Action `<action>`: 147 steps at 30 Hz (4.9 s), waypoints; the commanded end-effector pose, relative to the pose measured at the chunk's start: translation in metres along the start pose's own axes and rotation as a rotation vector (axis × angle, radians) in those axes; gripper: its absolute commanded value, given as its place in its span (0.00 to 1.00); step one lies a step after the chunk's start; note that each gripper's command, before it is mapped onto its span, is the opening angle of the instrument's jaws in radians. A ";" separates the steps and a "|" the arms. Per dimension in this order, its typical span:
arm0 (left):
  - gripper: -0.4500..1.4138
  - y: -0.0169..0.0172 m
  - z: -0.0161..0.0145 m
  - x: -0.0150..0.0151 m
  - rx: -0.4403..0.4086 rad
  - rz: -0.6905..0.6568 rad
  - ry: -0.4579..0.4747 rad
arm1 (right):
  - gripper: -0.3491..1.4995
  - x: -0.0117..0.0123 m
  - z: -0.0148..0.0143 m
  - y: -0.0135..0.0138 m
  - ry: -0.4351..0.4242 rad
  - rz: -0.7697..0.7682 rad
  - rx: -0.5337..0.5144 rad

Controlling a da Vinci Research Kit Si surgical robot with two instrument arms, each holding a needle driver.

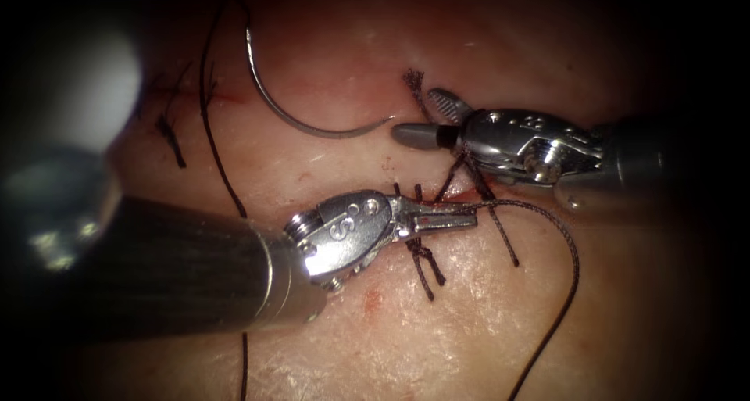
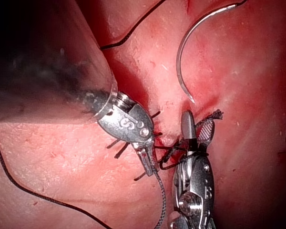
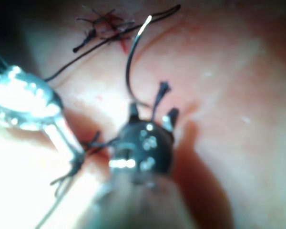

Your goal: Wound Closure

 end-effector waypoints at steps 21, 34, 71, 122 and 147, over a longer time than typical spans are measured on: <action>0.00 -0.0016 -0.0004 -0.0006 -0.007 -0.007 -0.009 | 0.00 -0.0011 -0.0035 -0.0019 -0.017 -0.015 0.110; 0.00 -0.0099 -0.0044 0.0023 0.043 -0.025 -0.053 | 0.00 -0.0051 -0.0118 -0.0026 0.051 -0.047 0.161; 0.00 -0.0280 -0.0046 0.0116 0.072 0.057 -0.165 | 0.00 -0.0131 -0.0148 -0.0077 -0.007 -0.319 0.424; 0.00 -0.0106 -0.0018 0.0283 -0.123 0.068 -0.068 | 0.77 -0.0021 -0.0142 0.0057 -0.008 -0.211 0.219; 0.00 -0.0102 -0.0029 0.0277 -0.116 0.076 -0.077 | 0.78 -0.0003 -0.0057 0.0020 0.066 -0.113 0.320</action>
